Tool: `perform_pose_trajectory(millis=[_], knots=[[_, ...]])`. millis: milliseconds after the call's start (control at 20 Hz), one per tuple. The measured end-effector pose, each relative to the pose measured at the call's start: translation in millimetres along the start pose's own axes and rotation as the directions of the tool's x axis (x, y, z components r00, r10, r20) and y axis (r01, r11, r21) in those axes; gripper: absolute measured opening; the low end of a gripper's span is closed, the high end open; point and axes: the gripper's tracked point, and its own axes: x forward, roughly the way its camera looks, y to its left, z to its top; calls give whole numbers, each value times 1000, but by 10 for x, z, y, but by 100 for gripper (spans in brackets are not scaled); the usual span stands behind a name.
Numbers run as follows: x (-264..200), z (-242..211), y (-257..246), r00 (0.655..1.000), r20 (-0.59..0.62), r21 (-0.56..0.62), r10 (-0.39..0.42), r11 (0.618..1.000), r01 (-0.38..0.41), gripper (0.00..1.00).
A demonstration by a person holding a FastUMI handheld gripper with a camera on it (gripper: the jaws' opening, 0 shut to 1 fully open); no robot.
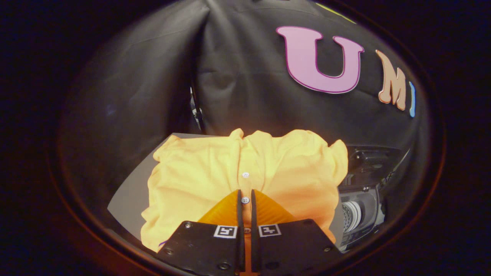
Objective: Put the clothes into the washing machine and then close the washing machine lid.
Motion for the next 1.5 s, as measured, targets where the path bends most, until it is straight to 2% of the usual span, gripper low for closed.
perform_pose_trajectory(millis=[200, 350, 550, 700, 1050, 1350, 1500], knots=[[-222, -118, -290, 999, 1, 71, 46, 996, -46, 3], [-327, -86, -526, 994, 62, 77, 88, 993, -93, 3], [-467, 5, -1021, 988, 136, 160, 73, 983, -94, 3], [-590, 203, -1532, 974, 226, 177, 16, 982, -58, 3], [-689, 265, -2557, 927, 358, 239, -114, 971, 27, 2], [-415, -141, -3075, 940, 289, 245, -182, 963, 111, 2], [-149, -558, -3270, 949, 220, 223, -225, 959, 175, 2]])
